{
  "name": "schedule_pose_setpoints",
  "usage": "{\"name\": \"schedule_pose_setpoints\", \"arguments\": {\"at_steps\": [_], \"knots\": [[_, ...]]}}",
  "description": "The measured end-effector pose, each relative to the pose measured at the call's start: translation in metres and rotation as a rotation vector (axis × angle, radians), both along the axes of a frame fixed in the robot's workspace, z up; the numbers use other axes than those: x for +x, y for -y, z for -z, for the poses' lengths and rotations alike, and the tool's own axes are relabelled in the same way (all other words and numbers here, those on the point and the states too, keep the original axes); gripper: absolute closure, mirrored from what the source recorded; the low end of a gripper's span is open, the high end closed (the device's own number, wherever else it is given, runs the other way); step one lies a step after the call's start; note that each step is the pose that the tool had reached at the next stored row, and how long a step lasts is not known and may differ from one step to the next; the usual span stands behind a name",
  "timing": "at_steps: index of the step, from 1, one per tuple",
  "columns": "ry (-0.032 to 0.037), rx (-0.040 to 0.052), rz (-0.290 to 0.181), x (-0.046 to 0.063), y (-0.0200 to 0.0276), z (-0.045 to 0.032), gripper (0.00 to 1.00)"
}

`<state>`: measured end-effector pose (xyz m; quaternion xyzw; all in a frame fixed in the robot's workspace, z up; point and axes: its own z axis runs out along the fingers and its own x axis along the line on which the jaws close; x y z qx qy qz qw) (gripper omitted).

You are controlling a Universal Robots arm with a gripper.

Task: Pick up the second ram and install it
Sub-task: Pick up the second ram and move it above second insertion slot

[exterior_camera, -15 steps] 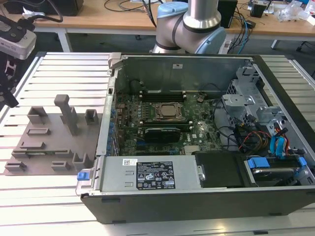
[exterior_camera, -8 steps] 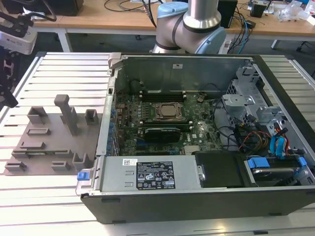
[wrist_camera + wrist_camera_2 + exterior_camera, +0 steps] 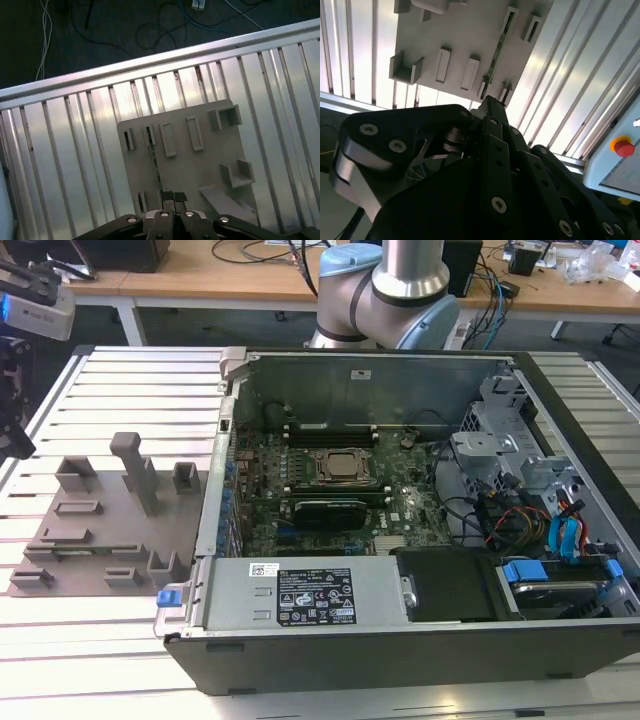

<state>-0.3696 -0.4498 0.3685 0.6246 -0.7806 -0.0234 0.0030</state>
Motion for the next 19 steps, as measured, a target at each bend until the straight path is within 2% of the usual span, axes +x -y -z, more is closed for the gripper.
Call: {"name": "schedule_pose_setpoints", "arguments": {"at_steps": [7, 12, 14, 15, 16, 17, 19], "knots": [[0.0, 0.0, -0.094, 0.0, 0.0, 0.0, 0.9], [0.0, 0.0, -0.183, 0.0, 0.0, 0.0, 0.9], [0.0, 0.0001, -0.194, 0.0, 0.0, 0.0, 0.9], [0.0001, -0.0007, -0.217, 0.0, -0.0001, 0.0001, 0.9], [-0.0006, -0.0054, -0.233, 0.0, -0.0001, 0.0, 0.9], [-0.001, -0.0098, -0.24, 0.0, -0.0001, 0.0, 0.9], [-0.0012, -0.0107, -0.243, 0.0, -0.0002, 0.0, 0.9]]}}
